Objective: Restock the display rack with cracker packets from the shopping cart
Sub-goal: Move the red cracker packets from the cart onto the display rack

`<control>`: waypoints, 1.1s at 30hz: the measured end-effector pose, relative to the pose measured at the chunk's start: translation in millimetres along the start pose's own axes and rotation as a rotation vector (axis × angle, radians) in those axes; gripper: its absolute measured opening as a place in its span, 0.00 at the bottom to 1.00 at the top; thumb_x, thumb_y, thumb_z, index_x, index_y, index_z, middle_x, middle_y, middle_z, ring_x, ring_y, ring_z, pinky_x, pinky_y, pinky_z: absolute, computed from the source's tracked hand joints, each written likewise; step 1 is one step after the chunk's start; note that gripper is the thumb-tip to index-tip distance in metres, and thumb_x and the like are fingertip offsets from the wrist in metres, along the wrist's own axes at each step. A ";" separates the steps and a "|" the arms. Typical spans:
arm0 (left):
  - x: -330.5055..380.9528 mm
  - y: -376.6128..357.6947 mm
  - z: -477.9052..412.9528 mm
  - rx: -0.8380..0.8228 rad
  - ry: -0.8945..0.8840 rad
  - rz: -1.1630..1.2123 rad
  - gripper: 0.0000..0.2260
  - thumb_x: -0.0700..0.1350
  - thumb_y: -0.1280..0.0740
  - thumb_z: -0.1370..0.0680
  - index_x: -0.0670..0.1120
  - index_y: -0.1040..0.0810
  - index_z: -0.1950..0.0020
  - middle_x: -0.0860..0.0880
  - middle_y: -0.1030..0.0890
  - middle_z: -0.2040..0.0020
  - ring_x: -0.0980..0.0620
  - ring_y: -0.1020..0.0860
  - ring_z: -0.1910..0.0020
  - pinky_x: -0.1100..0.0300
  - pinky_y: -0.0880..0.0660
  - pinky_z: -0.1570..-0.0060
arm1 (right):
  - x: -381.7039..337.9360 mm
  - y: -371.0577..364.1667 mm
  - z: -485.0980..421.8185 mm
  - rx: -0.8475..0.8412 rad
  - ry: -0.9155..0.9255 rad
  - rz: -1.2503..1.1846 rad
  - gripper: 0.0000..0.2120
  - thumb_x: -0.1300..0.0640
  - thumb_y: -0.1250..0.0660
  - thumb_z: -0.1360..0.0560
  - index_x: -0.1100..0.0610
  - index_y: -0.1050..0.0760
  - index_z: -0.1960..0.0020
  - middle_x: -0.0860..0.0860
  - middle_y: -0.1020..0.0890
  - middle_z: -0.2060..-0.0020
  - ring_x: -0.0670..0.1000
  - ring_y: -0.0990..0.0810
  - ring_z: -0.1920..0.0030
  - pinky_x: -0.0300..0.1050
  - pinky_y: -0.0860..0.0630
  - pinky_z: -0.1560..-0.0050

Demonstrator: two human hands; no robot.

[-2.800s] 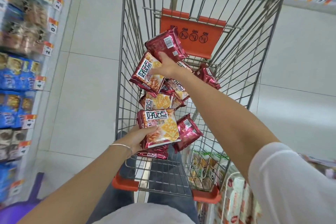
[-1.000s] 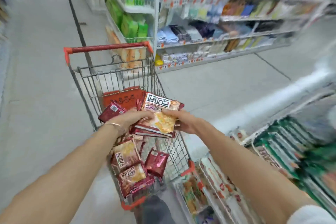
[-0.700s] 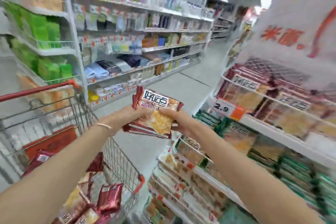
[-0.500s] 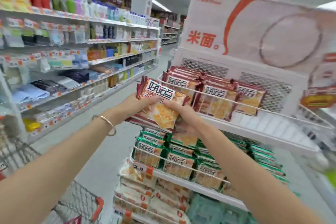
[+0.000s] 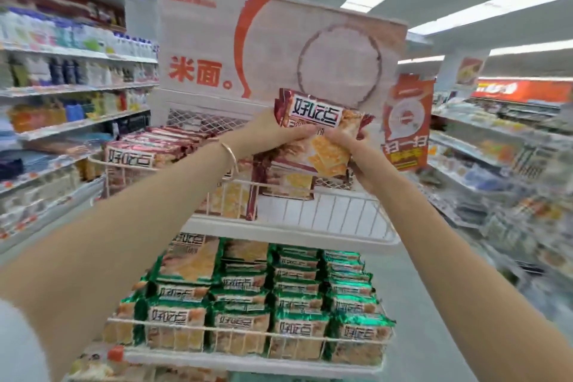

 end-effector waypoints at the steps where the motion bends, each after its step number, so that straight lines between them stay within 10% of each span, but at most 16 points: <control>1: -5.0 -6.7 -10.0 0.006 0.014 -0.021 0.05 0.53 0.26 0.24 0.56 0.18 0.50 0.61 0.16 0.55 0.67 0.19 0.57 0.62 0.22 0.44 | 13.8 7.7 -13.1 -0.006 -0.030 0.024 0.15 0.56 0.22 0.29 0.54 0.20 0.45 0.52 0.13 0.51 0.51 0.14 0.51 0.44 0.18 0.53; 6: -72.2 -22.4 -24.6 -0.123 0.298 -0.496 0.38 0.78 0.34 0.34 0.53 0.22 0.35 0.52 0.19 0.40 0.49 0.21 0.41 0.56 0.29 0.34 | 86.5 6.6 -39.2 -0.163 -0.264 0.169 0.31 0.44 0.21 0.32 0.58 0.23 0.35 0.50 0.14 0.49 0.47 0.14 0.52 0.41 0.19 0.54; 11: -93.0 -19.4 -18.6 -0.211 0.448 -0.686 0.21 0.68 0.27 0.32 0.51 0.22 0.56 0.52 0.18 0.56 0.50 0.20 0.54 0.57 0.25 0.52 | 108.9 -9.6 -46.0 -0.444 -0.292 0.399 0.14 0.54 0.23 0.28 0.55 0.21 0.45 0.49 0.14 0.49 0.50 0.17 0.46 0.50 0.23 0.38; 14: -99.2 -23.5 -18.3 -0.221 0.433 -0.660 0.43 0.68 0.22 0.41 0.43 0.24 0.35 0.48 0.18 0.39 0.45 0.20 0.40 0.52 0.24 0.40 | 105.3 -20.2 -38.9 -0.558 -0.221 0.566 0.19 0.57 0.23 0.28 0.49 0.28 0.42 0.43 0.20 0.51 0.49 0.21 0.45 0.46 0.26 0.41; 16: -101.5 -22.1 -16.1 -0.202 0.451 -0.506 0.53 0.57 0.19 0.34 0.48 0.46 0.19 0.49 0.34 0.23 0.45 0.34 0.25 0.50 0.35 0.29 | 111.3 -10.1 -43.1 -0.537 -0.280 0.580 0.22 0.53 0.23 0.28 0.50 0.33 0.42 0.44 0.22 0.53 0.51 0.22 0.45 0.48 0.25 0.43; 20: -100.6 -21.1 -20.3 -0.254 0.405 -0.566 0.43 0.53 0.21 0.29 0.52 0.40 0.20 0.54 0.34 0.24 0.50 0.34 0.27 0.53 0.38 0.29 | 124.8 -4.1 -52.3 -0.570 -0.280 0.713 0.16 0.51 0.25 0.26 0.61 0.23 0.46 0.48 0.15 0.58 0.47 0.14 0.59 0.45 0.17 0.50; 27: -96.1 -15.5 -25.8 -0.166 0.355 -0.761 0.38 0.58 0.22 0.31 0.52 0.31 0.24 0.50 0.28 0.26 0.46 0.28 0.30 0.50 0.31 0.34 | 124.7 -13.7 -47.4 -0.626 -0.272 0.673 0.06 0.54 0.27 0.24 0.52 0.20 0.48 0.50 0.14 0.50 0.51 0.15 0.49 0.51 0.20 0.40; 33: -86.5 18.9 -2.7 0.010 0.332 -0.540 0.27 0.63 0.31 0.24 0.51 0.25 0.30 0.48 0.25 0.30 0.48 0.23 0.39 0.54 0.28 0.41 | 66.2 -20.5 -45.8 -0.280 0.025 0.729 0.30 0.50 0.28 0.24 0.56 0.35 0.28 0.50 0.20 0.42 0.51 0.21 0.43 0.45 0.23 0.48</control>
Point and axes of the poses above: each hand's wrist, its own z-axis away from the middle knuckle, its own y-axis out of the back of the hand, x = y × z, the point moved 10 cm from there along -z, towards the middle knuckle
